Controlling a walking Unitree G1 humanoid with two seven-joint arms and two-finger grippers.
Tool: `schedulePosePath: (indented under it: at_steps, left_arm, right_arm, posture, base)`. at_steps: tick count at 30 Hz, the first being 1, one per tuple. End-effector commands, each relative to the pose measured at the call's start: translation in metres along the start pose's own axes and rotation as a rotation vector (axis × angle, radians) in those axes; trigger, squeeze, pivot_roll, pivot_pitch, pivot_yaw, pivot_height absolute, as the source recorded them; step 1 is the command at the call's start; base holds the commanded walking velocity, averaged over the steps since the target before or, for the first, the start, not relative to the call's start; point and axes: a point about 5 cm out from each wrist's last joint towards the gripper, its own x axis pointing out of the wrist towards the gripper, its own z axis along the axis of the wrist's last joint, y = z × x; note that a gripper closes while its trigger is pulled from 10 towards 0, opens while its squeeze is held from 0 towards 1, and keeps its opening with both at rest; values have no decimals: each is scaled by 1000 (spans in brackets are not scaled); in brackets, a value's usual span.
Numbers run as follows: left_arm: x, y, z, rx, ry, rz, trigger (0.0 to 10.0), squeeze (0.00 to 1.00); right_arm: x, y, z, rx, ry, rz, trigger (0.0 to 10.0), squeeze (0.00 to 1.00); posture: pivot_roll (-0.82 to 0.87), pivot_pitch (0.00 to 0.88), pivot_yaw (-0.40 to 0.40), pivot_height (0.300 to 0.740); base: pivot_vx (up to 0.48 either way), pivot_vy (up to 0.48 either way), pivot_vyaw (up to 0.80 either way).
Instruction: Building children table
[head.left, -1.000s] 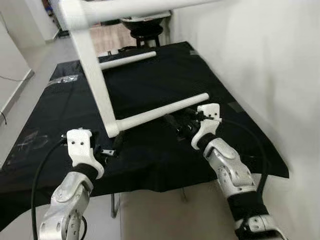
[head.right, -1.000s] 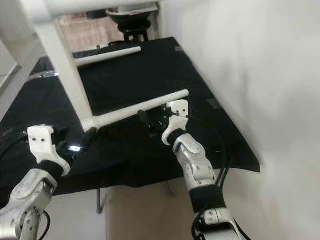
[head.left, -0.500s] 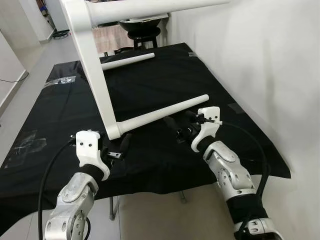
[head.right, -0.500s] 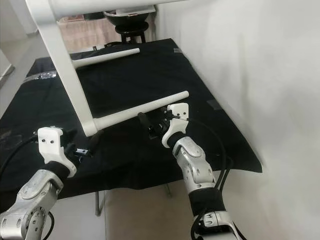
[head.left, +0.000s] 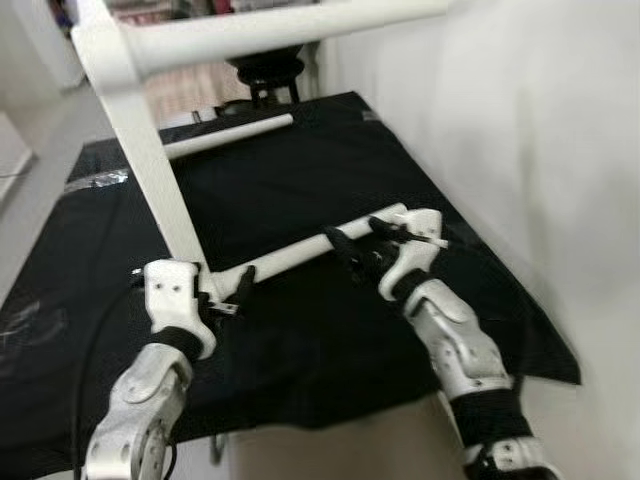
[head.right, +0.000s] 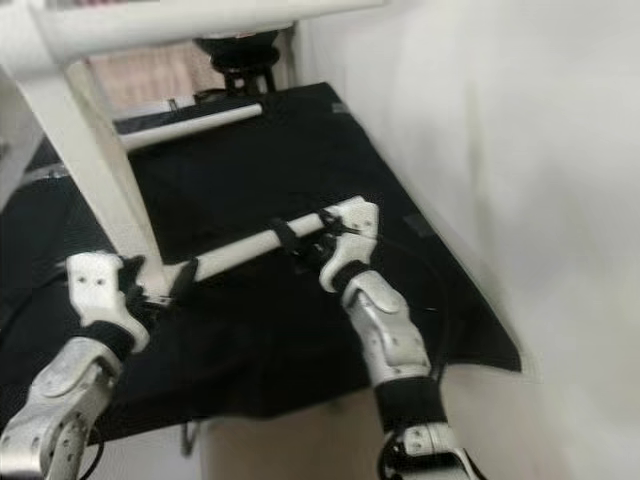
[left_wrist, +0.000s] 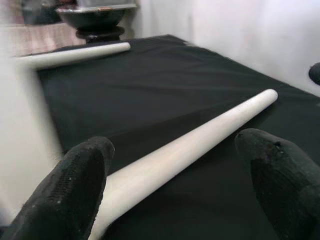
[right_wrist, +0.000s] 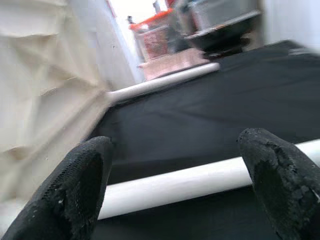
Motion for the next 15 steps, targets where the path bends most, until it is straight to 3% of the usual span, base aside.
schedulePosePath:
  at_steps: [1, 5, 11, 12, 15]
  left_arm:
    - [-3, 4, 2, 38, -6, 5, 10000, 0]
    - [-3, 2, 2, 60, -3, 4, 10000, 0]
    - [-3, 3, 2, 57, -6, 19, 10000, 0]
    - [-2, 10, 0, 24, 9, 90, 10000, 0]
    - [-2, 12, -1, 21, 14, 108, 10000, 0]
  right_arm:
    - [4, 8, 1, 18, -3, 27, 10000, 0]
    - [4, 7, 1, 22, -4, 27, 10000, 0]
    - [4, 8, 1, 26, -6, 32, 10000, 0]
    - [4, 8, 1, 24, -5, 34, 10000, 0]
    - [3, 8, 1, 21, -5, 36, 10000, 0]
  posture:
    - [-34, 50, 72, 740]
    - [-33, 53, 71, 740]
    - [-34, 64, 75, 740]
    - [-34, 57, 75, 740]
    - [-35, 50, 76, 740]
  base:
    - [281, 0, 0]
    - [0, 0, 0]
    - [0, -462, 0]
    - [0, 0, 0]
    - [0, 0, 0]
